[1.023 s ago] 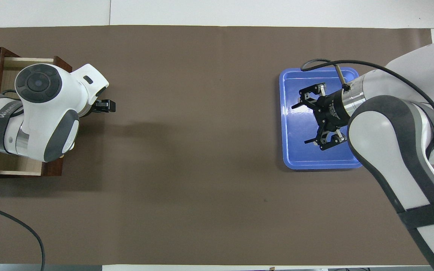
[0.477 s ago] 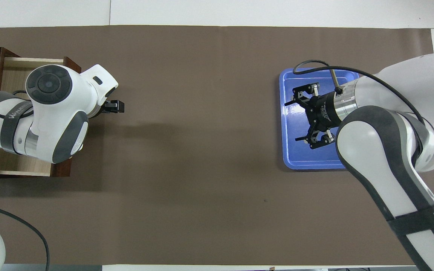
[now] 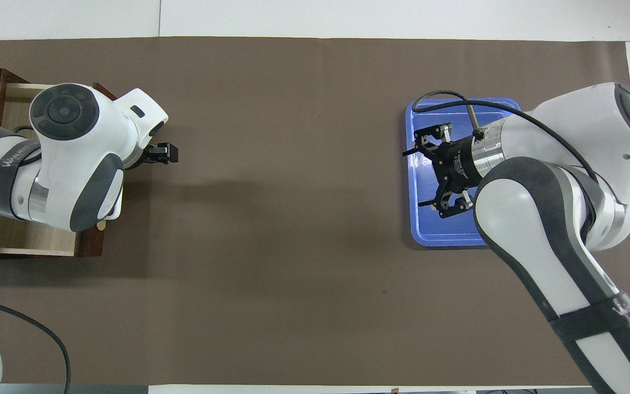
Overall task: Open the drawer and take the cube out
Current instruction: 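Pull the drawer open with the left gripper while the right gripper rises, then grasp the yellow cube in the drawer with the left gripper, then lift the cube with the left gripper toward the right gripper, then grasp the yellow cube with the right gripper from the left gripper, then carry the cube to the tray while the left gripper pushes the drawer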
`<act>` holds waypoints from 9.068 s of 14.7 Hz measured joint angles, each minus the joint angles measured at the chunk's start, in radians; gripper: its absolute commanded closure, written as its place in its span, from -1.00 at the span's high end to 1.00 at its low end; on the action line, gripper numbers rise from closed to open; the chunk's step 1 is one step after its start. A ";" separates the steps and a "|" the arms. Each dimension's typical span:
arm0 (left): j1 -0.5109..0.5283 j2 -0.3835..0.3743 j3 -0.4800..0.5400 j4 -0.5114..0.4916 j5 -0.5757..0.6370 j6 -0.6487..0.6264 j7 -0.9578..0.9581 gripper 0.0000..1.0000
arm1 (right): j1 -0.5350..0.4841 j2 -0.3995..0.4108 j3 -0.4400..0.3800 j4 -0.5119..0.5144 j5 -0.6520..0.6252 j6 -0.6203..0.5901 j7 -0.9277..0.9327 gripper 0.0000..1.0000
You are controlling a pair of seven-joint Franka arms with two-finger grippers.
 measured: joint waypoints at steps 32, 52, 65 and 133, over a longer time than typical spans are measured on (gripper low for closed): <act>0.289 -0.121 0.029 -0.078 -0.153 -0.092 -1.094 1.00 | 0.150 0.320 0.005 0.366 0.118 -0.021 0.248 1.00; 0.098 -0.021 0.007 0.327 -0.231 -0.373 -1.409 -1.00 | 0.153 0.333 -0.002 0.358 0.127 0.020 0.252 1.00; -0.256 0.036 0.005 0.242 -0.198 -0.255 -1.816 -1.00 | 0.154 0.333 -0.001 0.342 0.127 0.023 0.252 1.00; -0.043 -0.011 0.030 0.077 -0.188 -0.168 -1.489 1.00 | 0.335 0.461 -0.020 0.554 0.109 0.048 0.442 -1.00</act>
